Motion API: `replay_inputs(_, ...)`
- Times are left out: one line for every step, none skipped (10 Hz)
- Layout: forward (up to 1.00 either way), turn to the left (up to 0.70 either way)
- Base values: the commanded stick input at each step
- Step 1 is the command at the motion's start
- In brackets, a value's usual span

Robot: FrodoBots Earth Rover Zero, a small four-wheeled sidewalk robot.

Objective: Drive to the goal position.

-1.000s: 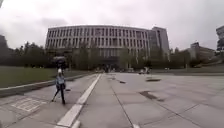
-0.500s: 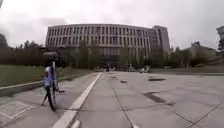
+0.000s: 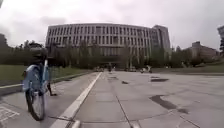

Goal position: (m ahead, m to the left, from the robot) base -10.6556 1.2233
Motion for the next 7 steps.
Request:
replay_inputs(0.7,0.0)
replay_inputs(0.7,0.0)
replay_inputs(0.7,0.0)
replay_inputs(0.7,0.0)
replay_inputs(0.7,0.0)
replay_inputs(0.7,0.0)
replay_inputs(0.7,0.0)
